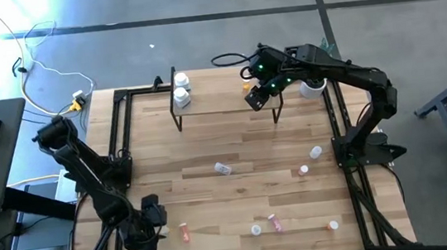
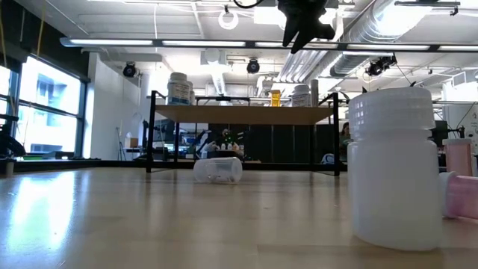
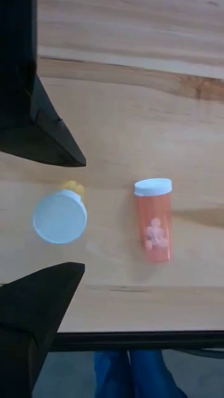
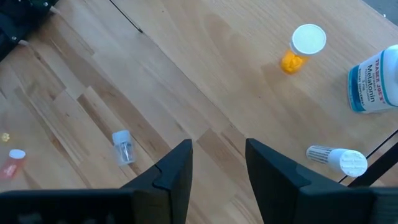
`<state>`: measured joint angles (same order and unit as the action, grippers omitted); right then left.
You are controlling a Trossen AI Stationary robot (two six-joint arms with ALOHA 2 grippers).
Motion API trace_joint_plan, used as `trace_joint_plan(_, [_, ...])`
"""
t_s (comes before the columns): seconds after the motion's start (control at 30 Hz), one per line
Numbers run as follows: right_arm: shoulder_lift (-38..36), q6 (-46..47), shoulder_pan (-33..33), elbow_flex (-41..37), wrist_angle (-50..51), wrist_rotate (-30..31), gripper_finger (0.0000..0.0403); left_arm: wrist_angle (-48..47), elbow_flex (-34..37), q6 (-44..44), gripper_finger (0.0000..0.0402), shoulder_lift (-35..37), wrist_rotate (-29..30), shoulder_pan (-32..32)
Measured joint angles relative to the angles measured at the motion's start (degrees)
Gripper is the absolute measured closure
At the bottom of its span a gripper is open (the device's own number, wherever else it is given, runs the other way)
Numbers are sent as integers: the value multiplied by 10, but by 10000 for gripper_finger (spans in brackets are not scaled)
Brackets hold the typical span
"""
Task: Pick and place medicine bottles onto shelf by color
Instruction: Put the yellow pill bottle on the shelf
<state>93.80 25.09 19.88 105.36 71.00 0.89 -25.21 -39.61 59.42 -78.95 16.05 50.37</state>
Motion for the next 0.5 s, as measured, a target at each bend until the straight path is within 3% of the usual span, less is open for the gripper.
trace_joint_plan(0.5, [0,4,0,0,0,0,263,-2,0,-6,275,-2,2,3])
